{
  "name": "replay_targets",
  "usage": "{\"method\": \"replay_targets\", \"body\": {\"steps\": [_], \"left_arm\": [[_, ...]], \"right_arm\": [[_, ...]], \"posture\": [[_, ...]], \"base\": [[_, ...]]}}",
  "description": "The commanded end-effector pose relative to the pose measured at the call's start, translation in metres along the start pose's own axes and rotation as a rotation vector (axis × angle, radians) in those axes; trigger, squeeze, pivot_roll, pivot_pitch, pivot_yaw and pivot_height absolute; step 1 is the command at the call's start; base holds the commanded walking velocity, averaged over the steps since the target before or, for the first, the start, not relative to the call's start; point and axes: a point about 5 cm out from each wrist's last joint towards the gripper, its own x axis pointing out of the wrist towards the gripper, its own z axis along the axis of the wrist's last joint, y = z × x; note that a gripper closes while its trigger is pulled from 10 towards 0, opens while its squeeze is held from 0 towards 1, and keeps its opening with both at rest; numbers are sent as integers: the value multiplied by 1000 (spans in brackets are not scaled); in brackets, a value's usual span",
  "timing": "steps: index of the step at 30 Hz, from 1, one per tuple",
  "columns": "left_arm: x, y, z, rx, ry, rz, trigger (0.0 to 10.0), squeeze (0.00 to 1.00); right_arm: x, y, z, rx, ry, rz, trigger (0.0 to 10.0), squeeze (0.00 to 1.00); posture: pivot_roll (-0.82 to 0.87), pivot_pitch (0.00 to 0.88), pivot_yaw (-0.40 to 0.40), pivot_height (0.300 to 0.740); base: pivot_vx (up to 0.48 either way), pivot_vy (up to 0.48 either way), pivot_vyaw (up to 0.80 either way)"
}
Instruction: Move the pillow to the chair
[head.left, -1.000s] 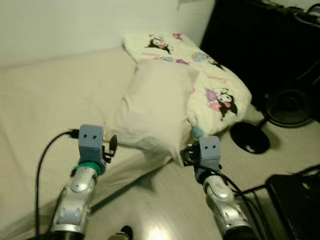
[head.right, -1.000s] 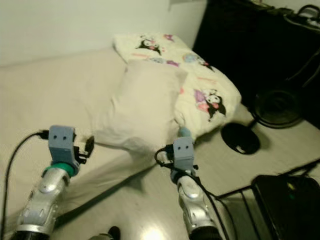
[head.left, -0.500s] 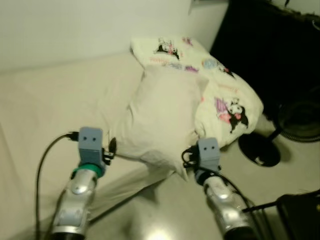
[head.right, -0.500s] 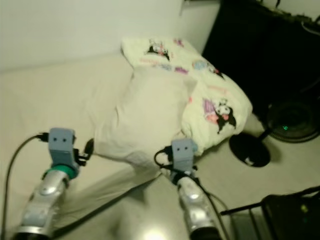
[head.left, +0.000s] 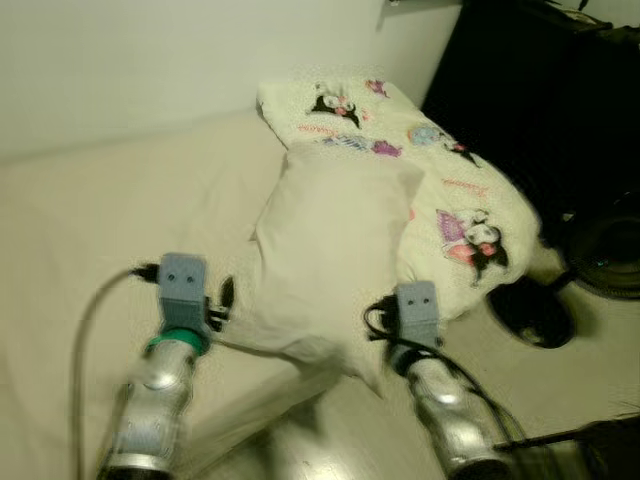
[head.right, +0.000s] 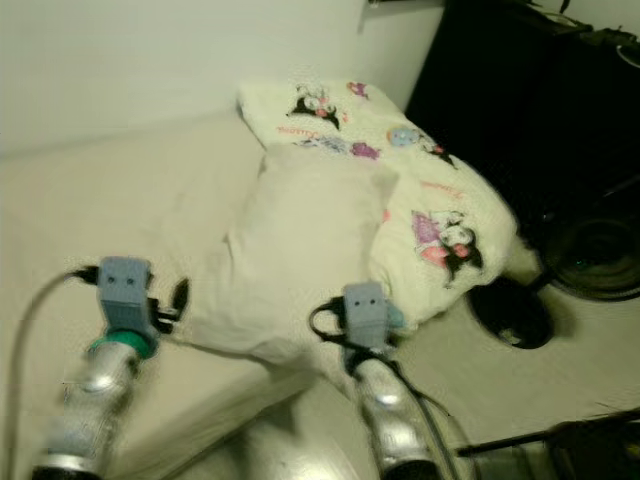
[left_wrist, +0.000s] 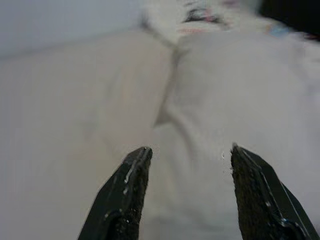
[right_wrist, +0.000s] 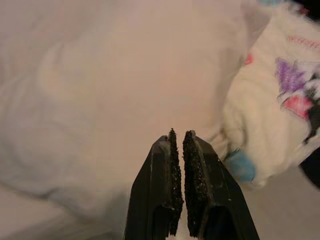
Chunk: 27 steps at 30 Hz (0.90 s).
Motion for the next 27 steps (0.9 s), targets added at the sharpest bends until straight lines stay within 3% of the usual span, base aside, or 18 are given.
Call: {"method": "replay_targets", "body": {"steps": [1, 23, 27], "left_arm": [[-2, 5, -2, 9, 11, 13, 10000, 0], [6, 7, 1, 52, 12, 50, 10000, 0], [7, 6, 2, 55, 10, 52, 10000, 0]], "right_arm": [[-2, 0, -4, 17, 16, -9, 10000, 0], [1, 0, -5, 60, 42, -48, 10000, 0], [-1, 7, -4, 30, 25, 5, 10000, 0]], "posture": [[87, 23, -59, 740], [82, 22, -37, 740], [85, 23, -37, 740]], "base": [[0, 0, 0], [0, 0, 0], [0, 0, 0]]}}
